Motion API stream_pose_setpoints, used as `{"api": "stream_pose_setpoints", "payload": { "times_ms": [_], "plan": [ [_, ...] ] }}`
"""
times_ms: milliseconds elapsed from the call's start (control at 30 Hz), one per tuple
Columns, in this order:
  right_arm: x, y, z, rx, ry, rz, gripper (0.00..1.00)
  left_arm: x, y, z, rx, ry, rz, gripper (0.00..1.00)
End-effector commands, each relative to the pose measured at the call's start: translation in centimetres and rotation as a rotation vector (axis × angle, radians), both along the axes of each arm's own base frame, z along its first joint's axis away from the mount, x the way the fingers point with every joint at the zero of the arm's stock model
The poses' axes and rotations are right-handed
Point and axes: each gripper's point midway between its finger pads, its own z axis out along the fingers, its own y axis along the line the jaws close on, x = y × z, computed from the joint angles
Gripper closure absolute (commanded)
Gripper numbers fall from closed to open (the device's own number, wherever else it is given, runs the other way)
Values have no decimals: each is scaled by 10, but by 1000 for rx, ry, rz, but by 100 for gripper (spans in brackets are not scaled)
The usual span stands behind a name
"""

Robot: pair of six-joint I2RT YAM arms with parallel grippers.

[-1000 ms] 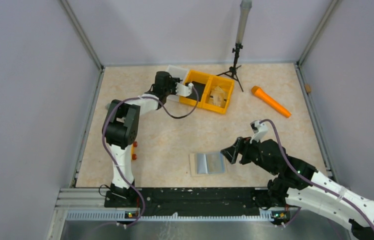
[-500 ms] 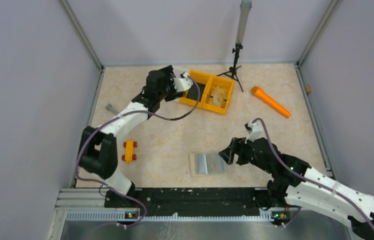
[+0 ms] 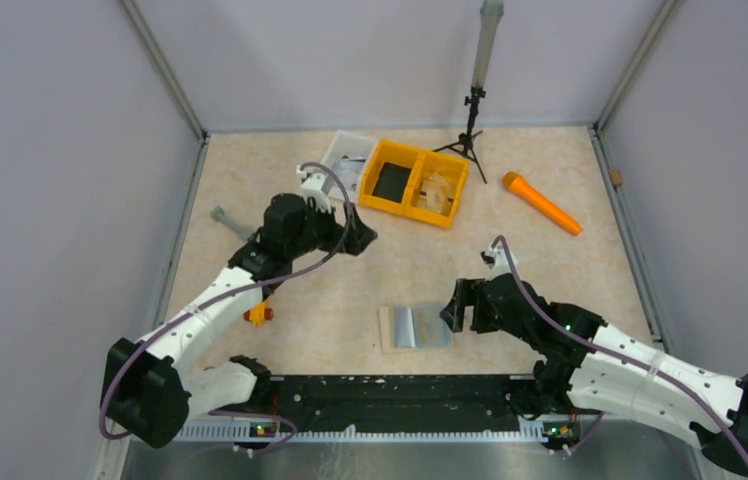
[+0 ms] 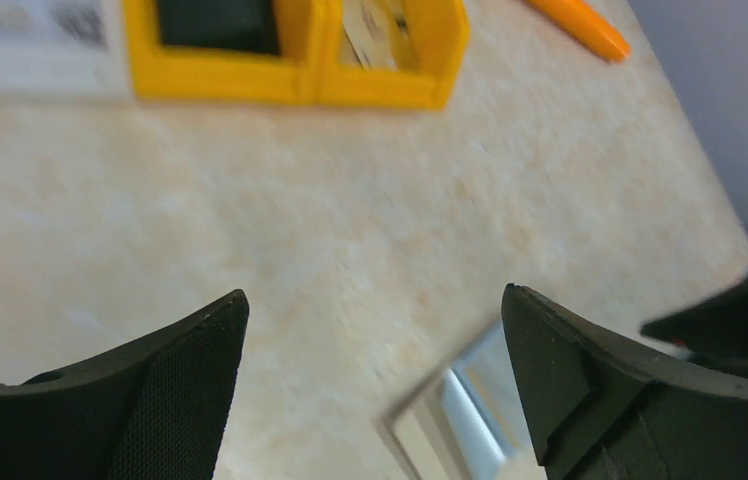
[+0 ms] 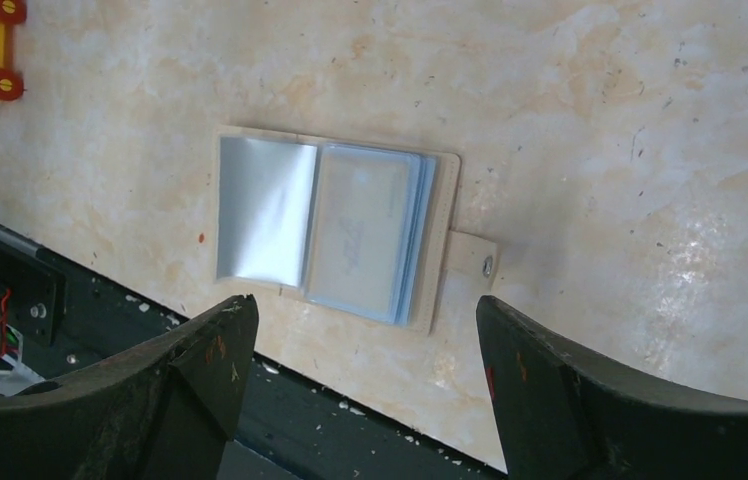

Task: Take the credit cards out of the card holder
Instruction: Remove the credit card from the card holder.

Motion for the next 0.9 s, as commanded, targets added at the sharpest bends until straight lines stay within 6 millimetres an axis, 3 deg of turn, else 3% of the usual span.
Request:
{"api": "stream_pose_setpoints", "payload": {
  "times_ms": [0,167,367,467,733,867],
  "plan": [
    [6,-15,-15,-61,20,-78,18,-68,-38,-49,-322,406,-156,1],
    [11,-23,-34,-78,23,-156,18,-112,-45,-76,-328,482,-165,1],
    [25,-24,-52,-96,1,-213,33,-142,-49,-93,-355,542,-163,1],
    [30,-18,-57,-96,-3,-206,36,-155,-54,-102,-343,561,-179,1],
    [38,-13,-70,-121,1,-211,49,-172,-73,-111,-291,620,-228,12],
    [39,-10,-69,-100,-7,-202,67,-172,-74,-127,-232,667,-197,18]
  ]
}}
